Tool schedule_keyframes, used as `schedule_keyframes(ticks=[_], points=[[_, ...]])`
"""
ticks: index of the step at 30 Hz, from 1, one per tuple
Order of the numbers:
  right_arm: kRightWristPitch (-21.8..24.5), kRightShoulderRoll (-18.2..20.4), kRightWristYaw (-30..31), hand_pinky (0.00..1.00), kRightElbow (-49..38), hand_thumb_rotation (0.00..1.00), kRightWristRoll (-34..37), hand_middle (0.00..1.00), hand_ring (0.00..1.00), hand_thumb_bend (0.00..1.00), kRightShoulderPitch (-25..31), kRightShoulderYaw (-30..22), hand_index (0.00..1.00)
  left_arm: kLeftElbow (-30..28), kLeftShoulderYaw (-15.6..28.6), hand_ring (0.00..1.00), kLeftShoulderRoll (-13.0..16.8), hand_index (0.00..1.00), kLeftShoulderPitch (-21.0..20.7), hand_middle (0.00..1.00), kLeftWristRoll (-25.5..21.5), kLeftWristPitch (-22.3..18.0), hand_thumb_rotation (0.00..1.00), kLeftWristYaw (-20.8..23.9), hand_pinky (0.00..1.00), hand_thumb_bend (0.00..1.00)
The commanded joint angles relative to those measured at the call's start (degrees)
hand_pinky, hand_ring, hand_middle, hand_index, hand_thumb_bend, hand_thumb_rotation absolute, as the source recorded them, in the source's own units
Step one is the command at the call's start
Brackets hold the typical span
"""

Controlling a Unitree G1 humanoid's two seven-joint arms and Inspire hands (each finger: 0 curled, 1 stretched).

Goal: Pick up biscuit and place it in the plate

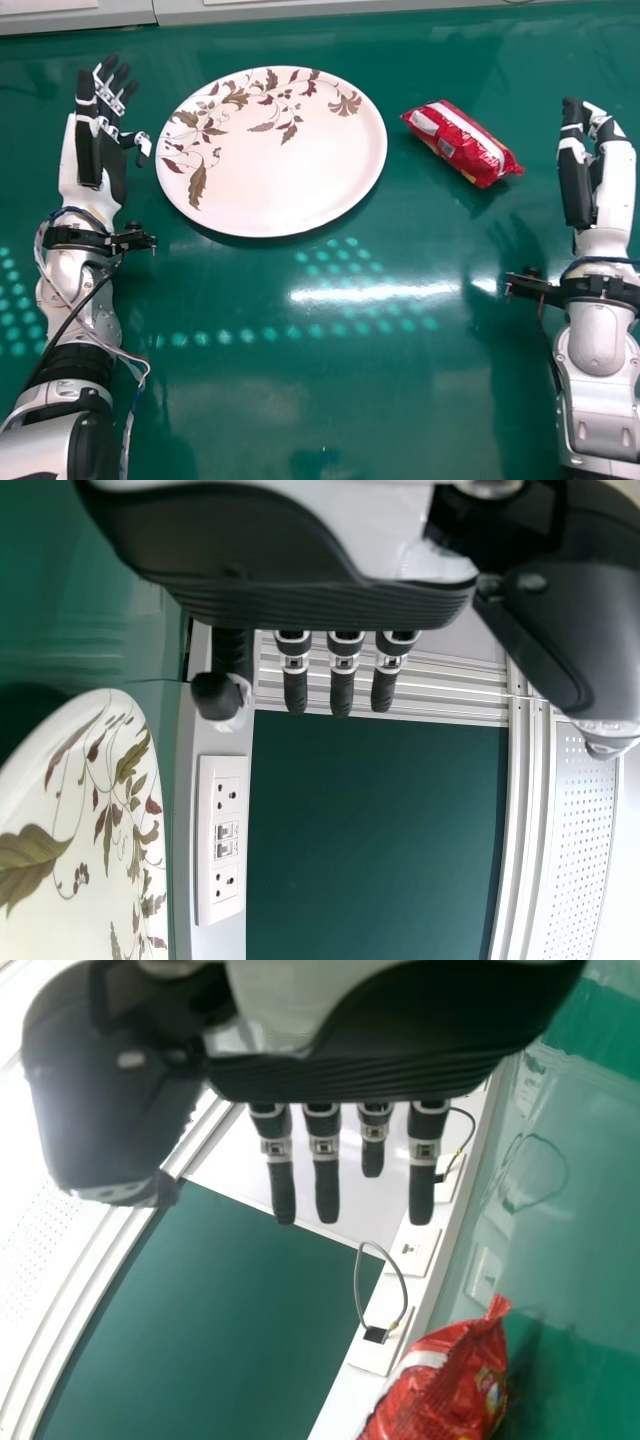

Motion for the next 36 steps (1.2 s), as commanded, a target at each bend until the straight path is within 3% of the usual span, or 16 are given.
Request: schedule_keyframes(ticks=[1,6,10,13,20,27,31,34,36], points=[[-0.4,-0.5,-0.8,0.75,-0.9,0.37,-1.8,0.85,0.83,0.64,1.5,0.3,0.83,2.1,0.3,1.0,-2.1,1.0,2.5,1.0,-1.5,-1.2,0.94,-0.4,0.0,1.0],[3.0,-0.7,-1.2,0.87,-5.3,0.52,-6.9,0.88,0.87,0.78,1.7,1.1,0.86,2.2,0.4,1.0,-2.2,1.0,2.5,1.0,-1.2,-0.9,0.94,0.2,0.0,1.0],[4.3,-2.0,-0.7,0.65,-8.3,0.64,-12.2,0.86,0.8,0.93,1.2,2.5,0.87,2.2,0.2,1.0,-2.2,1.0,2.5,1.0,-0.9,-1.1,0.95,0.4,0.0,1.0],[5.2,-3.1,0.4,0.64,-9.5,0.66,-14.7,0.86,0.79,0.99,0.4,3.6,0.87,2.5,0.1,1.0,-2.0,1.0,2.4,1.0,-0.7,-1.5,0.95,0.2,0.0,1.0],[7.5,-5.7,5.4,0.66,-10.2,0.64,-16.1,0.87,0.8,1.0,-2.0,5.2,0.88,2.1,0.0,1.0,-2.3,1.0,2.5,1.0,-0.4,-0.7,0.94,1.6,0.0,1.0],[10.6,-9.1,10.0,0.64,-9.3,0.61,-18.7,0.83,0.77,1.0,-4.5,7.1,0.87,3.3,0.5,1.0,-2.0,1.0,2.1,1.0,-1.6,-1.0,0.94,-0.8,0.0,1.0],[14.5,-10.3,13.6,0.5,-9.7,0.62,-20.5,0.79,0.69,1.0,-5.9,8.3,0.89,3.4,0.5,1.0,-2.1,1.0,1.9,1.0,-1.2,-0.8,0.95,-0.2,0.0,1.0],[16.4,-11.6,16.2,0.38,-9.2,0.62,-21.8,0.75,0.58,1.0,-6.9,9.2,0.9,3.4,0.4,1.0,-2.0,1.0,1.8,1.0,-0.8,-0.7,0.94,0.2,0.0,1.0],[17.9,-12.5,18.6,0.45,-8.8,0.63,-22.0,0.81,0.67,1.0,-7.7,9.6,0.91,3.5,0.3,1.0,-1.8,1.0,1.6,1.0,-0.8,-0.7,0.95,0.2,0.0,1.0]])
